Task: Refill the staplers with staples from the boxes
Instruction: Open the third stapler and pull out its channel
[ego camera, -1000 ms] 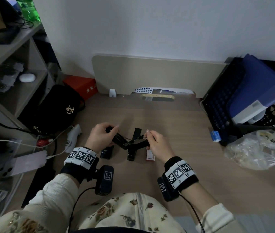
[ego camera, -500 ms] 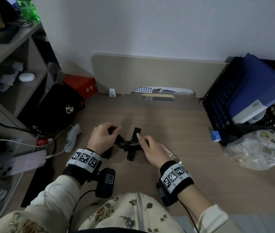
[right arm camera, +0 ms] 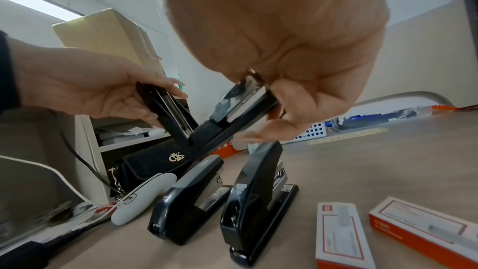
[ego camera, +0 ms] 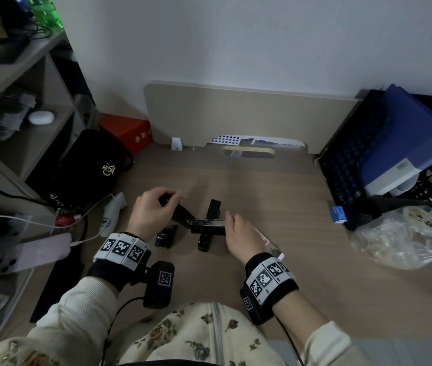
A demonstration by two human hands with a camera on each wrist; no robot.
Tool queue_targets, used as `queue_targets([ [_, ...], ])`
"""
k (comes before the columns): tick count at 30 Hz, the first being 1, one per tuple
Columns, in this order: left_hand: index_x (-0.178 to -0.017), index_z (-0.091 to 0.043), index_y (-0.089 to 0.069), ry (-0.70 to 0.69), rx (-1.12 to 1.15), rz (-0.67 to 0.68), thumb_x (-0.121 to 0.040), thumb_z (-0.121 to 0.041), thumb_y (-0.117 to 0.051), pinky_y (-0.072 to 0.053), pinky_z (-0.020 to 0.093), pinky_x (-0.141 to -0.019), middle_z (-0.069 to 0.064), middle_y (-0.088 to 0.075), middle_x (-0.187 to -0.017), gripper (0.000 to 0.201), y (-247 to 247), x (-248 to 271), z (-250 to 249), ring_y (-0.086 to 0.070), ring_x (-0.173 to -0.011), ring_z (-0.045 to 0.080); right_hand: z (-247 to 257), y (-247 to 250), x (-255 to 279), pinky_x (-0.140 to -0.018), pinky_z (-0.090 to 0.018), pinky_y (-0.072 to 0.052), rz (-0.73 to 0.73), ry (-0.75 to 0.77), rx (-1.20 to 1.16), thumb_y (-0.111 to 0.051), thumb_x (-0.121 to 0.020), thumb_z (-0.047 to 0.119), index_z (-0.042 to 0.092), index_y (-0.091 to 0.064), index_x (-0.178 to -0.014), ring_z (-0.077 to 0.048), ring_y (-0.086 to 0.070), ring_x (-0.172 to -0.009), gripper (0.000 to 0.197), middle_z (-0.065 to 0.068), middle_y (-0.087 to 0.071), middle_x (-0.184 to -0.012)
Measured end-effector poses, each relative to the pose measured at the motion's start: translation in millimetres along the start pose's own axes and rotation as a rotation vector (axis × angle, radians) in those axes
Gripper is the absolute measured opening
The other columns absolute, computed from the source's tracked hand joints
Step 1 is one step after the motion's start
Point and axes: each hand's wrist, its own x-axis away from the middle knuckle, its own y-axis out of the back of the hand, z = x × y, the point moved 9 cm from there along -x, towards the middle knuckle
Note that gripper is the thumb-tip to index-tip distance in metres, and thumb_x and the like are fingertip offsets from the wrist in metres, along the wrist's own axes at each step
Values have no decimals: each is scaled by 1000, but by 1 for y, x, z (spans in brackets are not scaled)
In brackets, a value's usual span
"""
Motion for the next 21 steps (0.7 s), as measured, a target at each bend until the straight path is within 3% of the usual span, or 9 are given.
queue_targets([
  [4,-85,-22,-69,89,220,16,-93,-28,-62,-58,28,-53,2,-71,-79,12,7,1,2,-73,-69,17,-11,-8,1,-58,-27,-37,92,-64,-208,-26,-97,55,13,-49,-85,-13,-53,-68,49,-2,-55,-77],
  [11,-105,-8,-67,327,564,116,-95,-28,-59,-60,32,-58,18,-68,-92,24,0,11,36,-72,-80,38,-29,-15,-5,-59,-32,-49,107,-116,-673,-49,-90,55,15,-56,-78,-16,-59,-57,43,-5,-56,-71],
  [16,-117,-12,-60,378,690,138,-96,-26,-56,-60,34,-61,11,-68,-84,26,-7,13,53,-73,-71,32,-33,-21,-3,-57,-28,-51,177,-122,-828,-53,-90,50,10,-59,-87,-14,-60,-57,41,-8,-55,-81],
  [21,-121,-13,-56,514,748,198,-99,-24,-50,-62,38,-64,12,-65,-91,26,-22,23,82,-72,-67,28,-38,-24,-1,-52,-22,-47,238,-64,-737,-55,-90,46,2,-64,-90,-15,-62,-59,45,-5,-59,-76],
])
